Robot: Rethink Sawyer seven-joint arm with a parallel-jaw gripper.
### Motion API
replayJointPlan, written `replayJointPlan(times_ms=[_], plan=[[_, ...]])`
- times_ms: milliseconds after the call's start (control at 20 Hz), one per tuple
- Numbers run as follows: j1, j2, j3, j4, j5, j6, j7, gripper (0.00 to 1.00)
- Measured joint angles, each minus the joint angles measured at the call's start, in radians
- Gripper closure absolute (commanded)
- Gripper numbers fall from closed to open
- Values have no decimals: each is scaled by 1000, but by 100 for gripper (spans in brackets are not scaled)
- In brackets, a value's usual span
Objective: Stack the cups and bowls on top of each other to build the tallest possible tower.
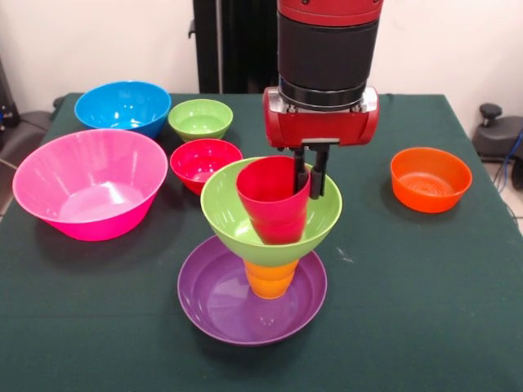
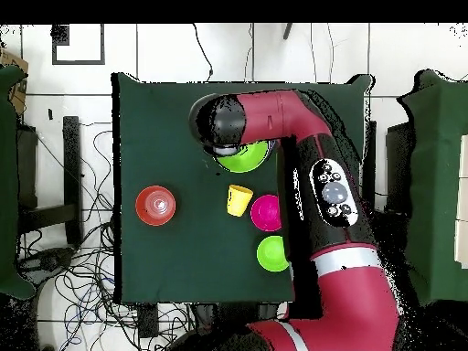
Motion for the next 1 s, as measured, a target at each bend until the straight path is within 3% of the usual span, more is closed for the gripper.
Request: replayJointPlan(times_ms=[1000], plan=[[0,-28,6,46,-3,0,0,100]])
